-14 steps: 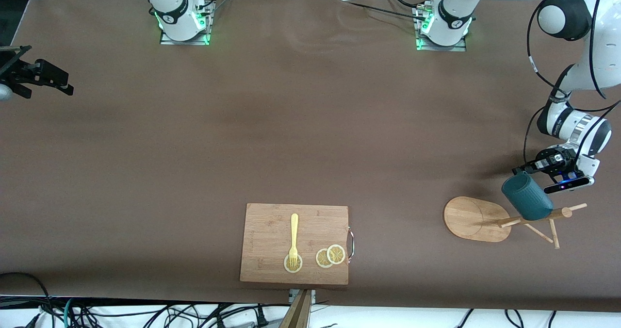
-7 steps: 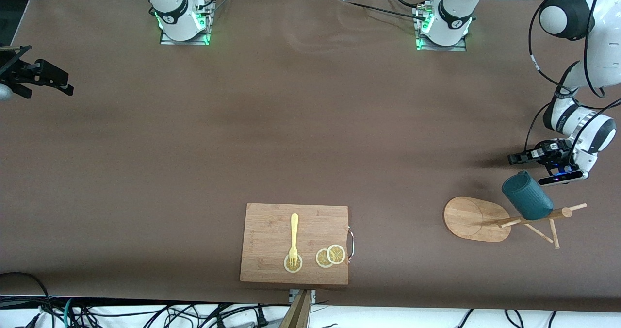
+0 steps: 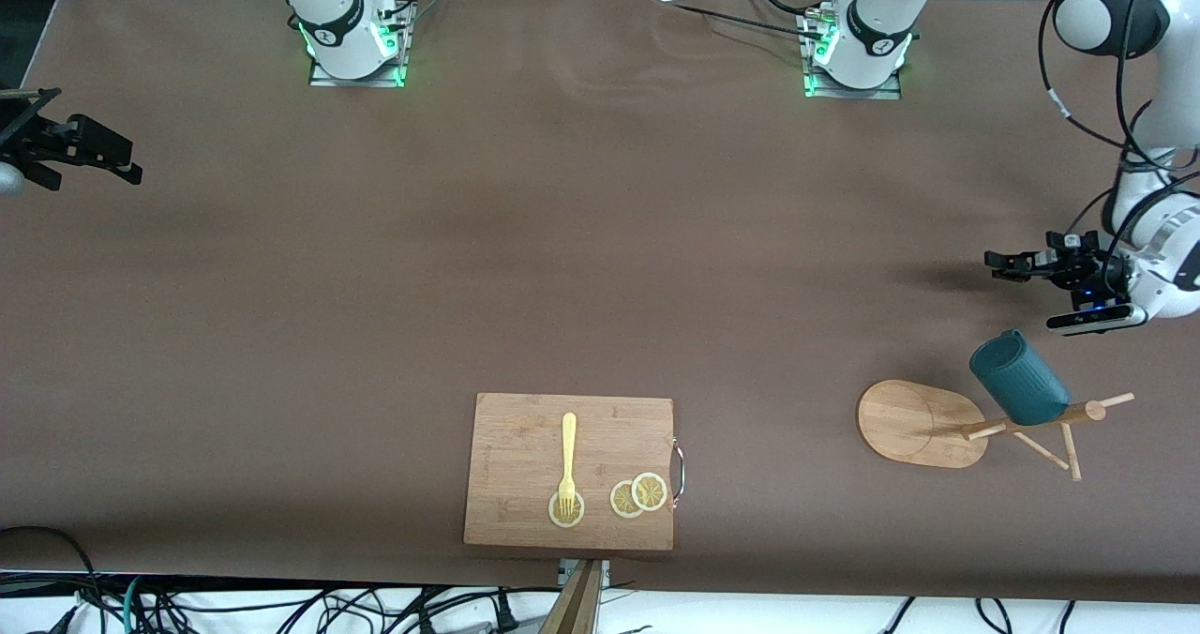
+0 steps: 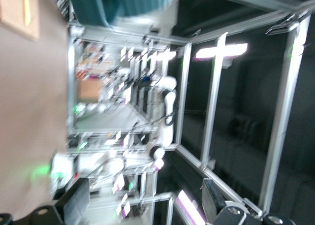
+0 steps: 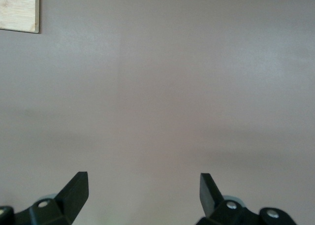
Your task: Pass cup and hang on rack
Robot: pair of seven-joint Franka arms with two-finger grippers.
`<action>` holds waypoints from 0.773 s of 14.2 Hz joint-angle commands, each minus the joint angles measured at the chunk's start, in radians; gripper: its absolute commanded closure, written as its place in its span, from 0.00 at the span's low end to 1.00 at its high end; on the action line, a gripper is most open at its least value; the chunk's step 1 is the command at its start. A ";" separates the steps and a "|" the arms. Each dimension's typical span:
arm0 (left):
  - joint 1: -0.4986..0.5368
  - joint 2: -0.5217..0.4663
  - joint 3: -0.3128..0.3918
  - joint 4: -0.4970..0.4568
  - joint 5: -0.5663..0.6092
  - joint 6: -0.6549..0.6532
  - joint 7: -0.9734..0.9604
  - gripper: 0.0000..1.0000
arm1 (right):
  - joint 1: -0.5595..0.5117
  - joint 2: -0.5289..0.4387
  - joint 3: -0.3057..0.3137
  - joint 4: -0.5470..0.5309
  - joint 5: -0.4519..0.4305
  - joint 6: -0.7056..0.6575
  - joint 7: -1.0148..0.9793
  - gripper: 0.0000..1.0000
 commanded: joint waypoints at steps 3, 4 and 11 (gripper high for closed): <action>-0.056 -0.134 -0.004 0.209 0.258 0.001 -0.135 0.00 | 0.003 0.005 0.000 0.018 0.013 -0.015 0.005 0.00; -0.083 -0.167 -0.004 0.264 0.313 0.012 -0.178 0.00 | 0.003 0.005 0.000 0.018 0.013 -0.015 0.005 0.00; -0.358 -0.419 -0.015 0.326 0.818 0.344 -0.274 0.00 | 0.003 0.005 0.000 0.017 0.013 -0.015 0.005 0.00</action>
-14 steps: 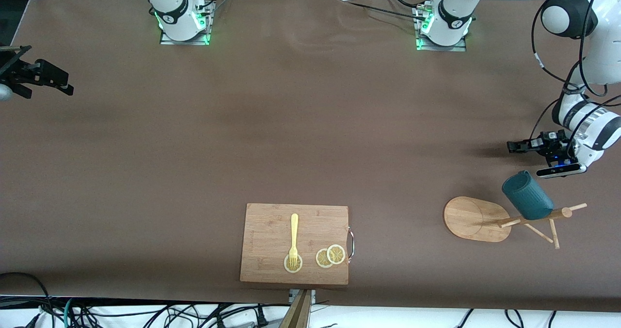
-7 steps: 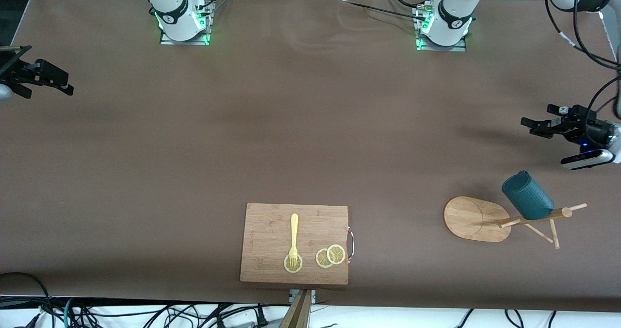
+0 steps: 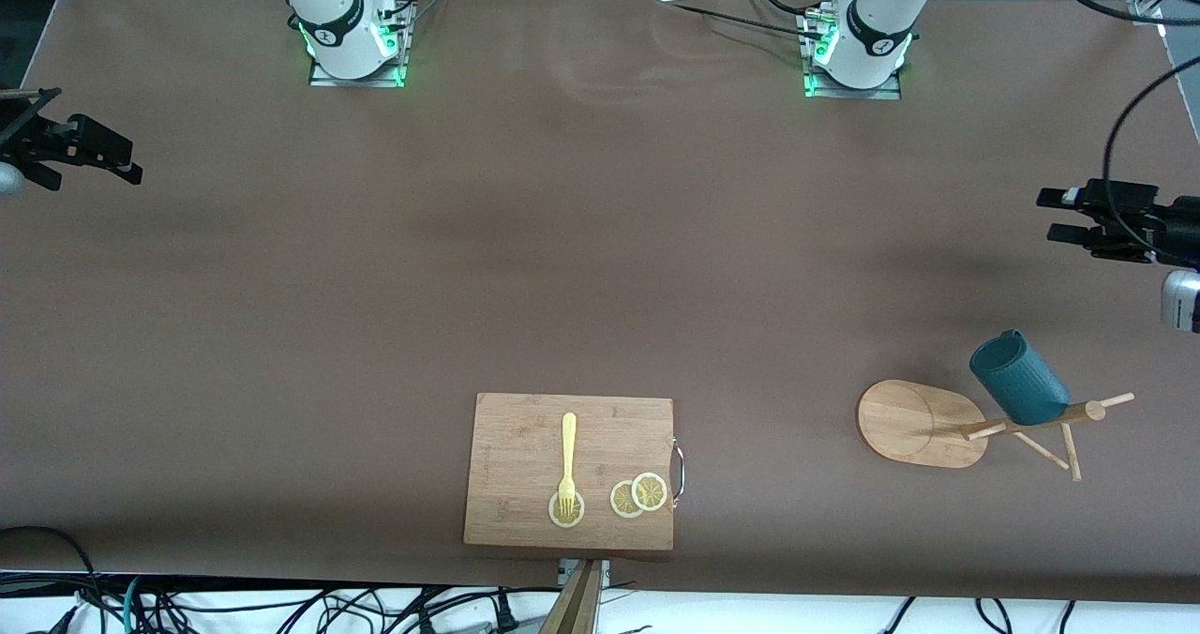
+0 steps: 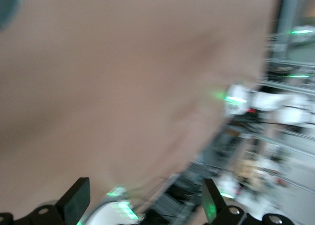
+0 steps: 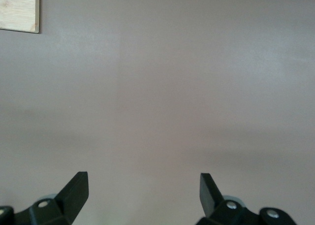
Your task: Pass cup and hang on rack
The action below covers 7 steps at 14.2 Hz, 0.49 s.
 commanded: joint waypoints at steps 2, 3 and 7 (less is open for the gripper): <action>-0.135 -0.088 0.001 -0.021 0.240 0.182 -0.002 0.00 | 0.002 0.004 0.000 0.018 0.013 -0.015 0.005 0.00; -0.175 -0.108 0.000 -0.021 0.347 0.252 -0.008 0.00 | 0.002 0.004 0.000 0.017 0.014 -0.015 0.005 0.00; -0.212 -0.202 -0.046 -0.057 0.471 0.500 -0.028 0.00 | 0.002 0.004 0.000 0.018 0.013 -0.015 0.005 0.00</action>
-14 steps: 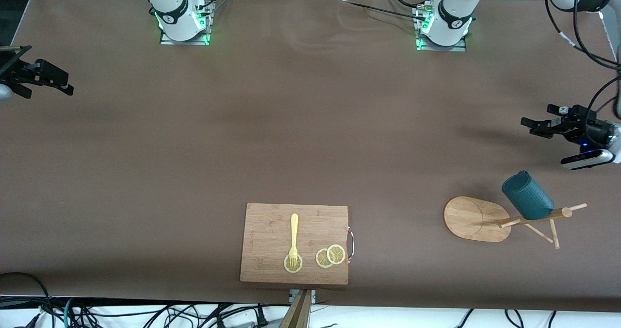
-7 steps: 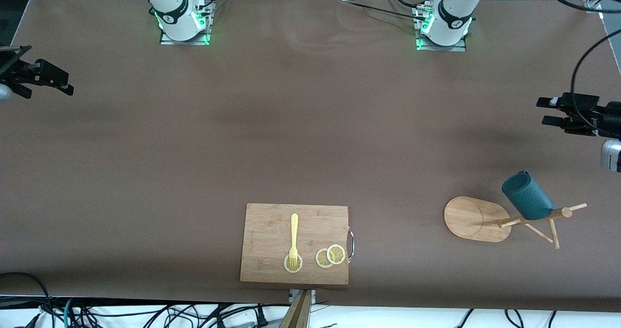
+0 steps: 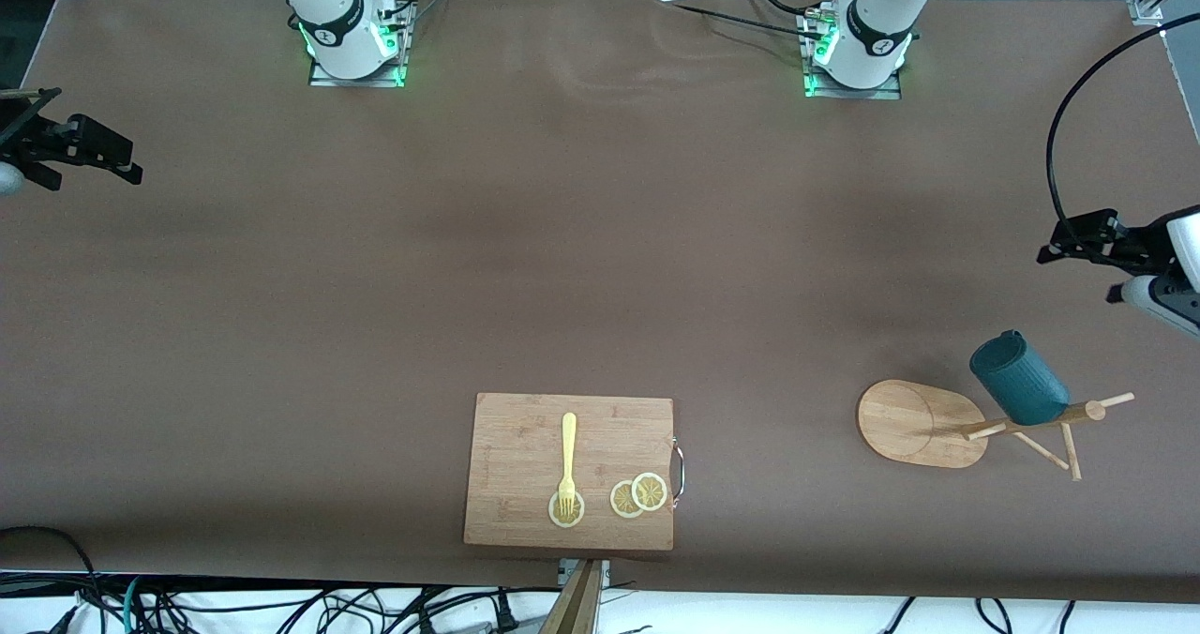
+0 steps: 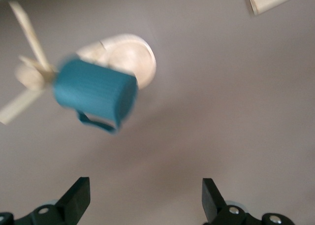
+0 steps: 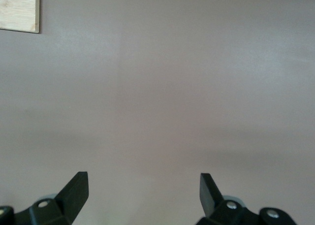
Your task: Pass cup and hang on rack
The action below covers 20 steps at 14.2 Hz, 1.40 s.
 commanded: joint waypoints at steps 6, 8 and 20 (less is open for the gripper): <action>0.007 -0.203 -0.098 -0.151 0.046 0.049 -0.571 0.00 | 0.002 0.004 -0.001 0.018 0.012 -0.015 0.005 0.00; 0.009 -0.226 -0.110 -0.185 0.072 0.042 -0.566 0.00 | 0.002 0.004 -0.001 0.018 0.012 -0.015 0.005 0.00; 0.052 -0.220 -0.184 -0.227 0.095 -0.015 -0.546 0.00 | 0.002 0.004 -0.001 0.017 0.012 -0.015 0.007 0.00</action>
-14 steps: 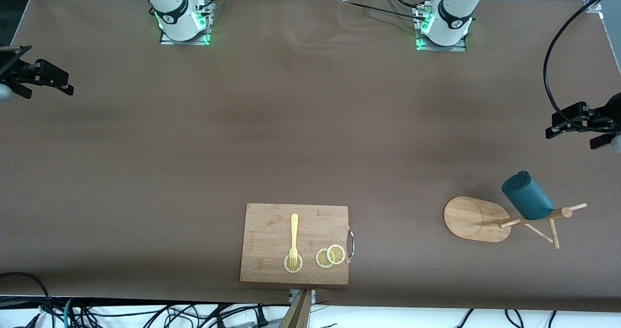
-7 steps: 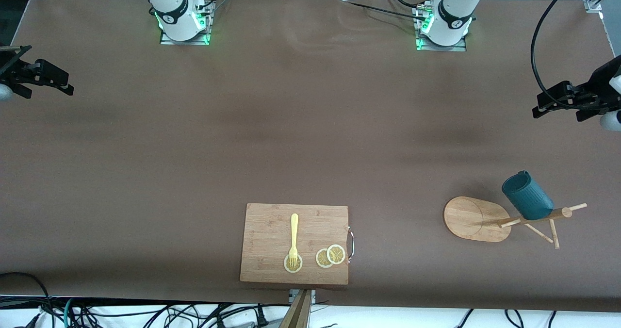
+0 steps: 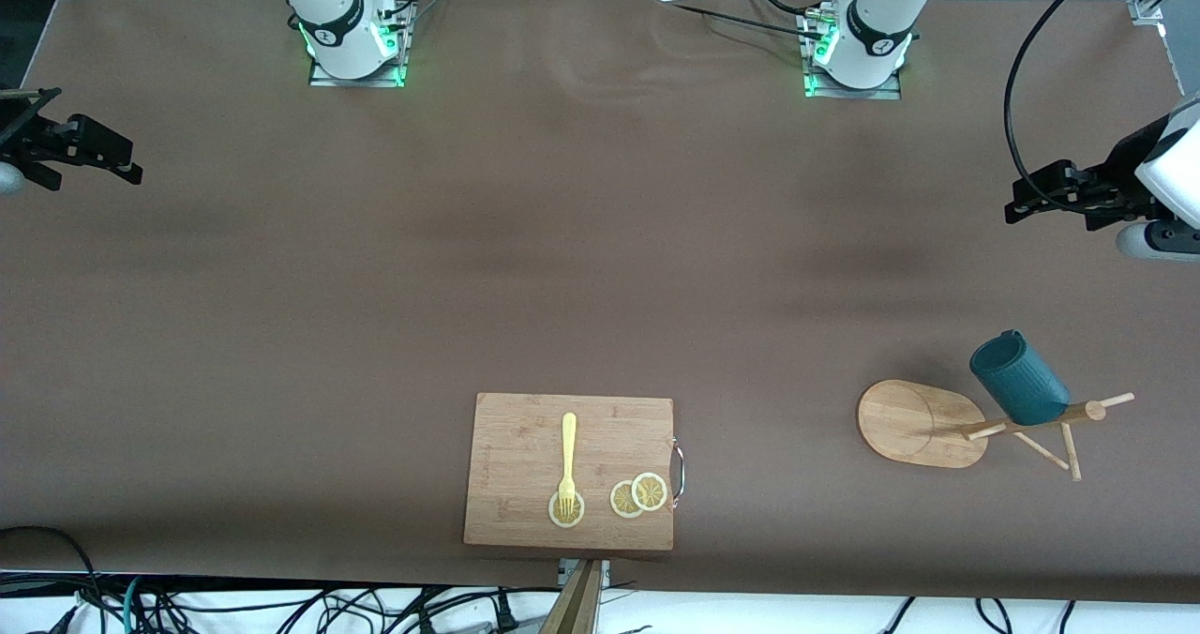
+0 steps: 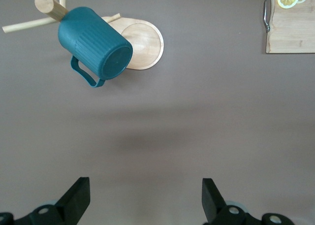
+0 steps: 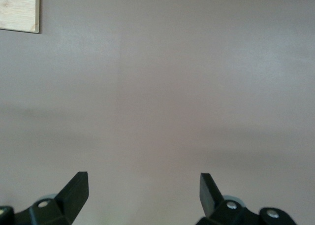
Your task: Pass cup and hang on rack
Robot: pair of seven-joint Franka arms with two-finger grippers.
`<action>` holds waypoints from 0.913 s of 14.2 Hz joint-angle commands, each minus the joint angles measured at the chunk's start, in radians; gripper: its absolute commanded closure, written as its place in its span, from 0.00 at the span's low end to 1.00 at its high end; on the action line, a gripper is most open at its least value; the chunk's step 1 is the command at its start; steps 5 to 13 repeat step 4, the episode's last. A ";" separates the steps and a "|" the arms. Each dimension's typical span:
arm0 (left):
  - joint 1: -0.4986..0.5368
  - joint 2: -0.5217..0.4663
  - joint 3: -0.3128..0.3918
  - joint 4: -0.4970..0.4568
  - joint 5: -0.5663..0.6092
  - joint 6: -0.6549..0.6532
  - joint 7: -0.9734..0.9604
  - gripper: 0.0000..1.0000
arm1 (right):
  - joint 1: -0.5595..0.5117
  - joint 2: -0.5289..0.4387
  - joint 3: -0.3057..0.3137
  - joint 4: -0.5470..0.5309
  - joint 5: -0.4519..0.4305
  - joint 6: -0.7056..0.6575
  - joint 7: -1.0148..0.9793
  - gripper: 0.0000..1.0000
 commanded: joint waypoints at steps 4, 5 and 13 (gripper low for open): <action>0.007 -0.006 -0.017 -0.002 0.038 -0.008 -0.003 0.00 | 0.002 0.004 -0.001 0.018 0.012 -0.015 0.005 0.00; 0.007 -0.006 -0.017 -0.002 0.038 -0.008 -0.003 0.00 | 0.002 0.004 -0.001 0.018 0.012 -0.015 0.005 0.00; 0.007 -0.006 -0.017 -0.002 0.038 -0.008 -0.003 0.00 | 0.002 0.004 -0.001 0.018 0.012 -0.015 0.005 0.00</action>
